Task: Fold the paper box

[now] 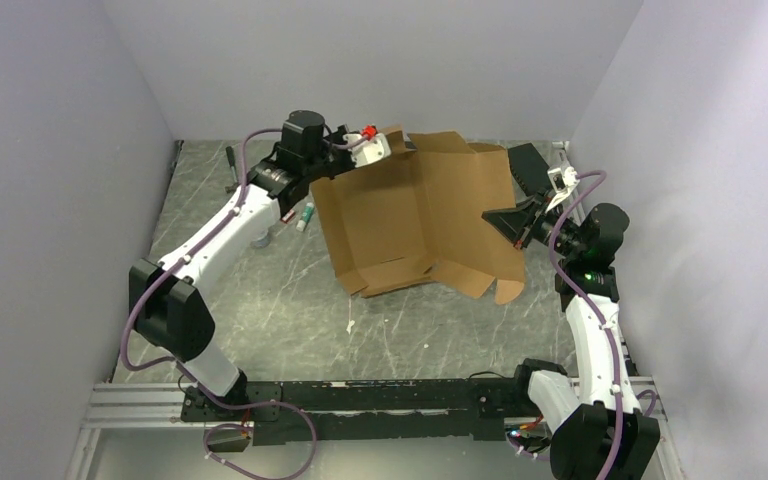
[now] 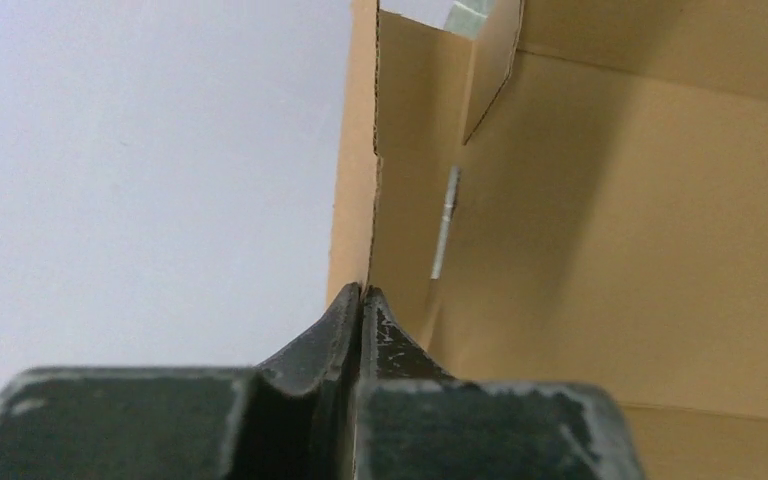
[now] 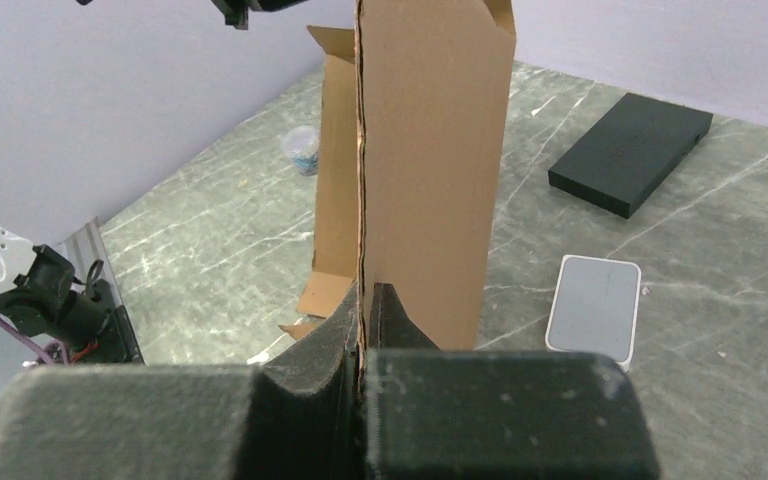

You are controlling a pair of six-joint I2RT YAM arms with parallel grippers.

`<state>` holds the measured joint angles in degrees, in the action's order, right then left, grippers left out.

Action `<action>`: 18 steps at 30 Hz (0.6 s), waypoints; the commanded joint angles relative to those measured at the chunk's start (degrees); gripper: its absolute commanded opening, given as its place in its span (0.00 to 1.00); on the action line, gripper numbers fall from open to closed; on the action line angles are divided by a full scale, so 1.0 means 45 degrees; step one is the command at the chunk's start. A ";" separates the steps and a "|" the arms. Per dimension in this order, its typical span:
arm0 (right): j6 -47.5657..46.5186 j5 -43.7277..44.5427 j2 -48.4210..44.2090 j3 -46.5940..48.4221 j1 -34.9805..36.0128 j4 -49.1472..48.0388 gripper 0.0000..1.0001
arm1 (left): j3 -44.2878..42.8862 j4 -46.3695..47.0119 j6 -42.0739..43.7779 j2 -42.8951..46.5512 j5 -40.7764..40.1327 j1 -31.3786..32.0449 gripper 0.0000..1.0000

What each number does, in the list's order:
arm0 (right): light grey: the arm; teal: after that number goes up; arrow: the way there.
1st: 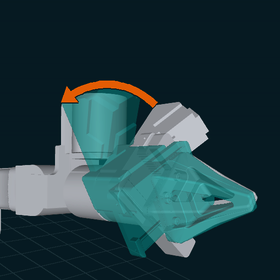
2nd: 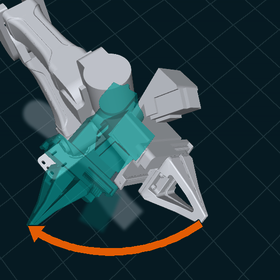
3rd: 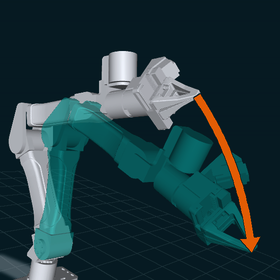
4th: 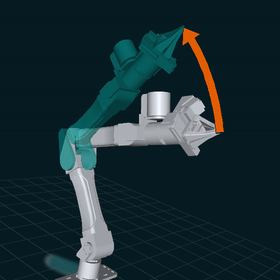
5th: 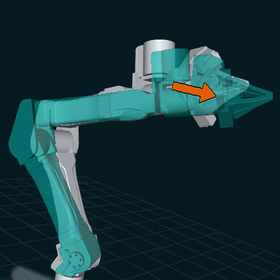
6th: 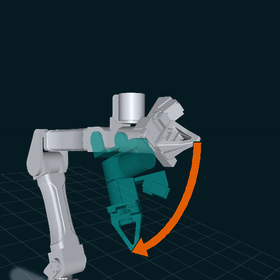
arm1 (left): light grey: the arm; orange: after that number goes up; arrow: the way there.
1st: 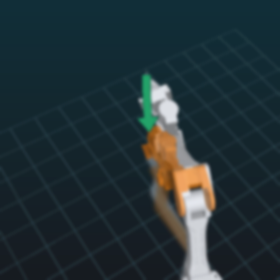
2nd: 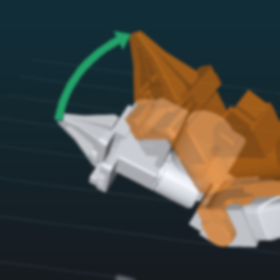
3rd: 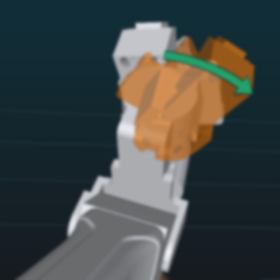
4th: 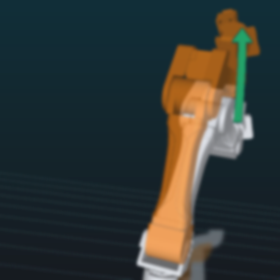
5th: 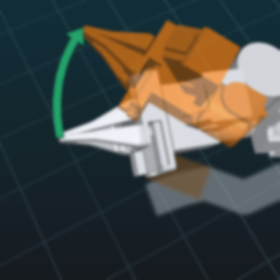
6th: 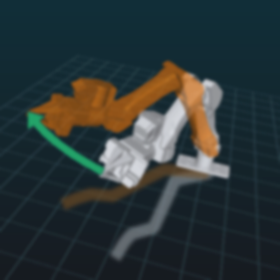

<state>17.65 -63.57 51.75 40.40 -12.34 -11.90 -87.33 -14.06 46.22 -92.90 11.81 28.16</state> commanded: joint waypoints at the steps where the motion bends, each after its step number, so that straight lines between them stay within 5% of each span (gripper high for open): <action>1: 0.0021 -0.0210 -0.0060 -0.0038 -0.0051 -0.0740 0.00 | 0.0135 0.0953 0.1003 0.0415 -0.1244 0.0520 0.00; 18: 0.0922 0.0023 0.0002 -0.0035 -0.0071 -0.1220 0.00 | 0.2960 0.1593 0.1219 0.2974 -0.1475 0.1290 0.00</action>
<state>20.18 -63.07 51.77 40.12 -12.36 -13.37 -74.61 -9.15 49.69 -81.95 5.72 33.10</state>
